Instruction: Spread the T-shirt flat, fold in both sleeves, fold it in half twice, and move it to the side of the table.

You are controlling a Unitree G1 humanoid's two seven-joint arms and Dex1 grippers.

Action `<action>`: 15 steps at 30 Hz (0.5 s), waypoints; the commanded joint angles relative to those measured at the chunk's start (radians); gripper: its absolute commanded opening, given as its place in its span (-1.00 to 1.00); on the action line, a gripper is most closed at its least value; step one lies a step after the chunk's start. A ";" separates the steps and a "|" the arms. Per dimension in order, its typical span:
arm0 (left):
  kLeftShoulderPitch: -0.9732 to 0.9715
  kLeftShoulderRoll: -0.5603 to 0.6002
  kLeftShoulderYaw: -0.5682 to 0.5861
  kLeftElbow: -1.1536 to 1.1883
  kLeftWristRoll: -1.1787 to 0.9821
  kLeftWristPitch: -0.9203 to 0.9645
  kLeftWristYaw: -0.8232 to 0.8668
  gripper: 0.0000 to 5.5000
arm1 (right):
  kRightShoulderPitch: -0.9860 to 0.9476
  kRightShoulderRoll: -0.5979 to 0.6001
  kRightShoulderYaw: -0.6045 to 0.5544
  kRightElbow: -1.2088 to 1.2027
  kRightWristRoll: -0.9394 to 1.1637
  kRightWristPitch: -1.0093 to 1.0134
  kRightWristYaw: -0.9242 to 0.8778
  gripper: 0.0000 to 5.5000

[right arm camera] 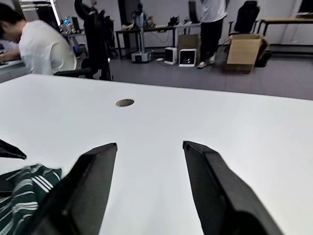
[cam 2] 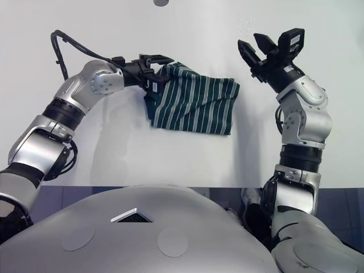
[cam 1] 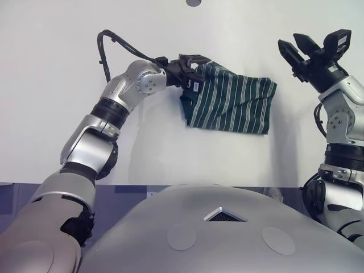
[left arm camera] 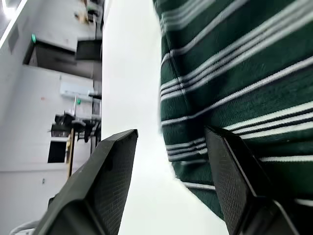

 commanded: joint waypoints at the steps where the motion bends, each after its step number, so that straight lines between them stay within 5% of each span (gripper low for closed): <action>1: -0.102 -0.037 0.039 0.122 0.021 0.109 0.145 -0.10 | -0.007 0.009 -0.013 -0.023 0.013 0.012 -0.023 -0.08; 5: -0.047 -0.108 0.210 -0.054 -0.396 0.114 -0.088 -0.10 | -0.015 0.001 -0.040 -0.006 0.010 -0.004 -0.039 -0.08; 8: 0.171 -0.090 0.098 -0.544 -0.853 0.277 -0.509 -0.10 | -0.046 -0.007 -0.093 0.037 0.003 -0.025 -0.082 -0.08; 11: 0.260 -0.087 -0.051 -0.647 -0.871 0.364 -0.631 -0.10 | -0.103 -0.035 -0.183 0.142 -0.010 -0.064 -0.175 -0.08; 15: 0.234 -0.133 -0.114 -0.527 -0.756 0.351 -0.637 0.13 | -0.094 -0.042 -0.210 0.198 -0.024 -0.092 -0.208 0.17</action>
